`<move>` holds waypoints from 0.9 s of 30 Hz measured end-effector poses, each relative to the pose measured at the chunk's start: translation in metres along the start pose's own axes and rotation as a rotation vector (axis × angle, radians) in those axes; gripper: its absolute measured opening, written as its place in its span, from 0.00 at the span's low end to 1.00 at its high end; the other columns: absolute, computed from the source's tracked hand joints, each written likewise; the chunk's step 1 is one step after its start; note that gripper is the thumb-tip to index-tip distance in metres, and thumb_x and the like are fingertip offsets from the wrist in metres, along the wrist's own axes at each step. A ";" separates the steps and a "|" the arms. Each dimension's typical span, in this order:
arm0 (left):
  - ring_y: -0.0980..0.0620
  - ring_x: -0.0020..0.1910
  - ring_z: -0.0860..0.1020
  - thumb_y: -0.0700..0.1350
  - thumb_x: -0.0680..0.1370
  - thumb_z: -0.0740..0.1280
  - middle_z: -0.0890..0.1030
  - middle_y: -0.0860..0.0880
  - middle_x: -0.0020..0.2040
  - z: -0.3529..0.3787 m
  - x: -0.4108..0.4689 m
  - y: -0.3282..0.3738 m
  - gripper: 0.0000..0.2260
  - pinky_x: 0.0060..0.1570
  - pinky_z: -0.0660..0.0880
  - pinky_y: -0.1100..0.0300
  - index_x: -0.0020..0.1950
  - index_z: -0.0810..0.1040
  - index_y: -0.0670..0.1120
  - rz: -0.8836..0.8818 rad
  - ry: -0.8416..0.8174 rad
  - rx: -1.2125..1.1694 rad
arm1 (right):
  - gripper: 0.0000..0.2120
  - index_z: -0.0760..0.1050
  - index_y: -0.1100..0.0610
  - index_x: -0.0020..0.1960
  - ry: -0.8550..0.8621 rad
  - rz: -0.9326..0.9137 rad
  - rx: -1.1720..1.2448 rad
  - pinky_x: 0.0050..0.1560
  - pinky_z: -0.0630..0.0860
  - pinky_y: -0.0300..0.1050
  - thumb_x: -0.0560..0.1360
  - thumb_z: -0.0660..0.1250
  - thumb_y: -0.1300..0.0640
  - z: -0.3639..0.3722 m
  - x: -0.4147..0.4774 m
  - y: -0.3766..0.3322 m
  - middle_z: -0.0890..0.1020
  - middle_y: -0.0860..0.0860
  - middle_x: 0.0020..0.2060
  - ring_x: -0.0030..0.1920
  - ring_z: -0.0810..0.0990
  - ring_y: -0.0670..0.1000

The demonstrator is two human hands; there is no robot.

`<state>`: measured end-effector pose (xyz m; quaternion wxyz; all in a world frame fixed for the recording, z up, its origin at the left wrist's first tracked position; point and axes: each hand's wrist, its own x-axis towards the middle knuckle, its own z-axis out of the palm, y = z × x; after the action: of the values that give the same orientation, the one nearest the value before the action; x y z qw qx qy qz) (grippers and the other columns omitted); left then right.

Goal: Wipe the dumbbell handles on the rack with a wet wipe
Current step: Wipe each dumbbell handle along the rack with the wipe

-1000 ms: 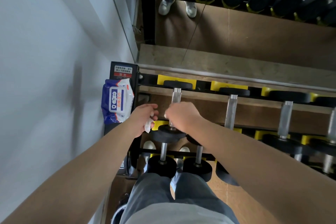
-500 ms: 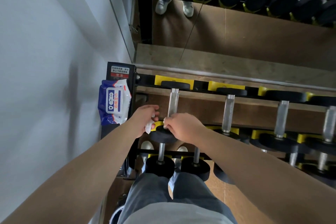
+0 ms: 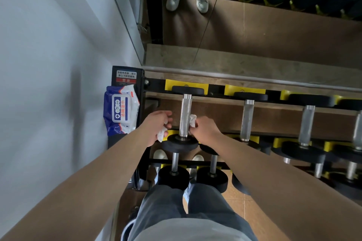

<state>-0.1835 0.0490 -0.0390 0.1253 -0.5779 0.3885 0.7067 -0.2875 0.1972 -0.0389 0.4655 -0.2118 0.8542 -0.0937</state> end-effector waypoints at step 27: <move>0.55 0.35 0.71 0.45 0.80 0.71 0.78 0.47 0.42 0.008 -0.006 0.011 0.07 0.26 0.65 0.62 0.57 0.84 0.51 0.345 -0.104 0.165 | 0.09 0.82 0.54 0.51 0.126 -0.117 0.741 0.49 0.86 0.49 0.76 0.73 0.66 -0.039 -0.003 -0.019 0.86 0.54 0.48 0.47 0.87 0.51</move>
<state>-0.1942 0.0493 -0.0288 0.0691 -0.4531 0.5315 0.7124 -0.3135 0.1802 -0.0080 0.4510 -0.0713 0.7758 -0.4355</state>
